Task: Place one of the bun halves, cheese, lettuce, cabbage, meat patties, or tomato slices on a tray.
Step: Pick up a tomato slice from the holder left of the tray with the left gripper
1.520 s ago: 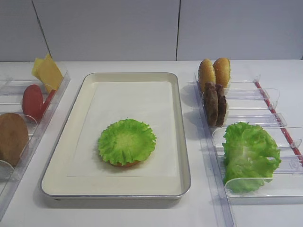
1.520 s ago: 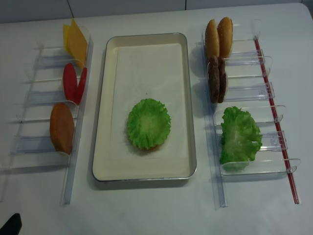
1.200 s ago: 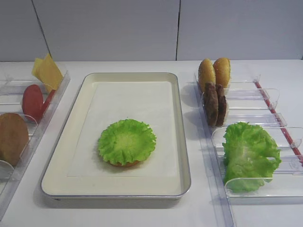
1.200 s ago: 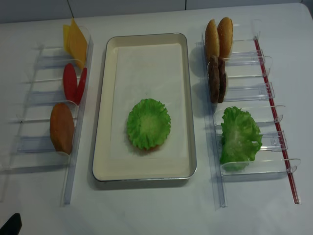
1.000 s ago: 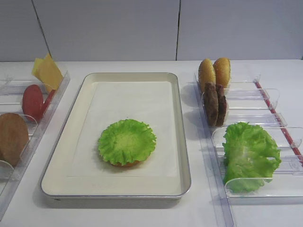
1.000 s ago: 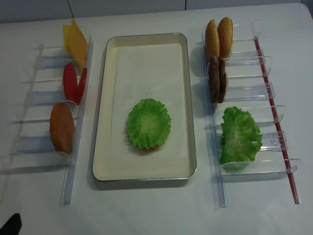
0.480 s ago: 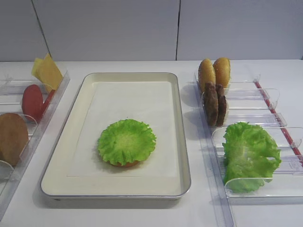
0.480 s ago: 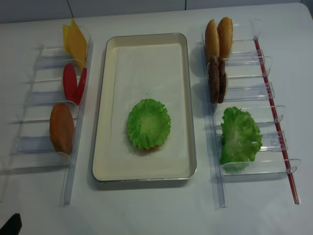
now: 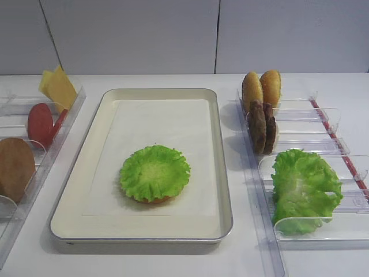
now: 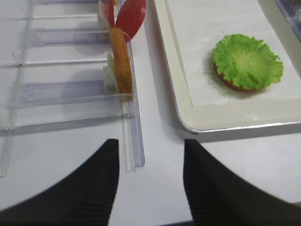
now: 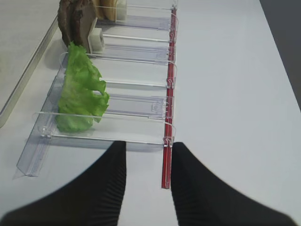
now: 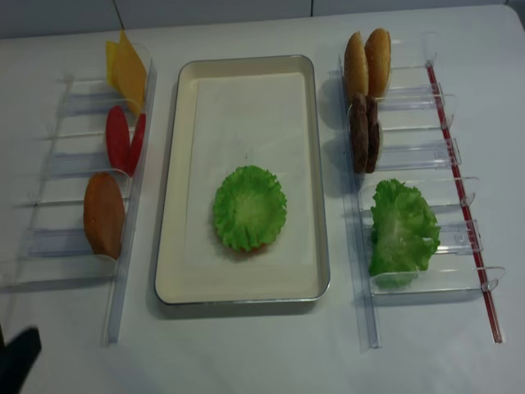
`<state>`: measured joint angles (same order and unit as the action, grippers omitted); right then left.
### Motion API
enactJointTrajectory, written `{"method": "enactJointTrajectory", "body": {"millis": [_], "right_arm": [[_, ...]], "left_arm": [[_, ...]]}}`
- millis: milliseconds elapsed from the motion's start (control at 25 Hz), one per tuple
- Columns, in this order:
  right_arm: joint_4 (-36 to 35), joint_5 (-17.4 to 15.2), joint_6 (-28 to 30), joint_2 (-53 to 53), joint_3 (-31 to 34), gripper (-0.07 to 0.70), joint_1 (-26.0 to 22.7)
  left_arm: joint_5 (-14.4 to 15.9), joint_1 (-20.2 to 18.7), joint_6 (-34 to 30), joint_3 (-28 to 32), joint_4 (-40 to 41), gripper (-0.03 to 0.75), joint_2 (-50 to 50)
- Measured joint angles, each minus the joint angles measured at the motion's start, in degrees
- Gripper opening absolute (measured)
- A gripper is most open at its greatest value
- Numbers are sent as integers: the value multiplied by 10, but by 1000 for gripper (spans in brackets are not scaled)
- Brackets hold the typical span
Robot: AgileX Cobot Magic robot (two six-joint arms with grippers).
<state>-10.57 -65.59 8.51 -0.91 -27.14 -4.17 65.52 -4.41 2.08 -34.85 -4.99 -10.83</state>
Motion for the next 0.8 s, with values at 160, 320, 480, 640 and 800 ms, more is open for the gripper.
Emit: {"method": "enactJointTrajectory", "body": {"millis": [160, 320, 480, 640, 800], "right_arm": [[0, 0, 0, 0, 0, 283, 0], [0, 0, 0, 0, 0, 283, 0], [0, 0, 0, 0, 0, 283, 0], [0, 0, 0, 0, 0, 283, 0], [0, 0, 0, 0, 0, 283, 0]], "left_arm": [[-42, 0, -10, -52, 0, 294, -112], [-68, 0, -33, -108, 0, 294, -244], [-94, 0, -48, -161, -1, 294, -386], [-99, -2, -57, -218, -1, 294, -513], [-104, -38, -60, -275, 20, 294, -614]]}}
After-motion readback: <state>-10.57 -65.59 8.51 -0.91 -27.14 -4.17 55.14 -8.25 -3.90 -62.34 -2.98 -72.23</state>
